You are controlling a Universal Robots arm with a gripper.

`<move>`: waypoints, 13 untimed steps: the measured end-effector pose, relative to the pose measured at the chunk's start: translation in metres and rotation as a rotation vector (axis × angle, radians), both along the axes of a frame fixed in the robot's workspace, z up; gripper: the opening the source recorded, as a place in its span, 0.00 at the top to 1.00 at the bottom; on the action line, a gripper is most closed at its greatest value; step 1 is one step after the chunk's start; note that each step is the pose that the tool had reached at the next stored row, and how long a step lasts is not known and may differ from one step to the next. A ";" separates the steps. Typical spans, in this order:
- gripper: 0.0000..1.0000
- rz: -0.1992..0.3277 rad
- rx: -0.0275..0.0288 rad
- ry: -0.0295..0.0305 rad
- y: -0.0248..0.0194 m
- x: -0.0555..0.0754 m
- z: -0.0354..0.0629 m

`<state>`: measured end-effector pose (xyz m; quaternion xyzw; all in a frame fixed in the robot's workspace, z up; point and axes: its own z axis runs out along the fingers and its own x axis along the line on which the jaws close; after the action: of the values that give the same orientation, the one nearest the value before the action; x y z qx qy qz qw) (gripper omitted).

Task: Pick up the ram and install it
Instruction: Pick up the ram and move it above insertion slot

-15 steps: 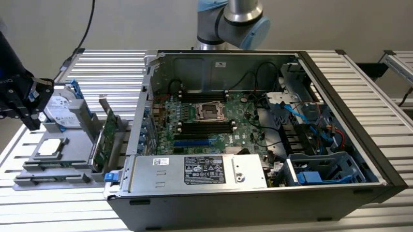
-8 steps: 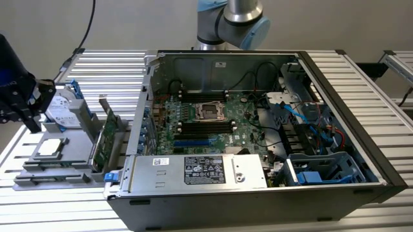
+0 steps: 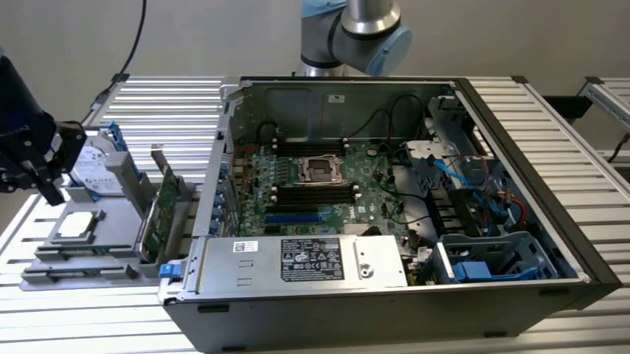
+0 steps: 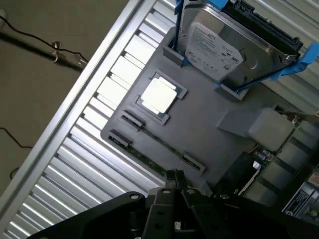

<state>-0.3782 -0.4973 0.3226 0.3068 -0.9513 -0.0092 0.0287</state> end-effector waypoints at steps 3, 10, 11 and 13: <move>0.89 0.054 0.0000 0.0009 0.0000 0.000 -0.0013; 0.89 0.183 -0.0001 0.0038 0.0000 0.000 -0.0035; 0.89 0.201 0.0000 0.0040 0.0000 0.000 -0.0039; 0.89 0.237 0.0000 0.0044 0.0000 0.000 -0.0044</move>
<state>-0.3782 -0.4973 0.3182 0.4170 -0.9084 -0.0065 0.0317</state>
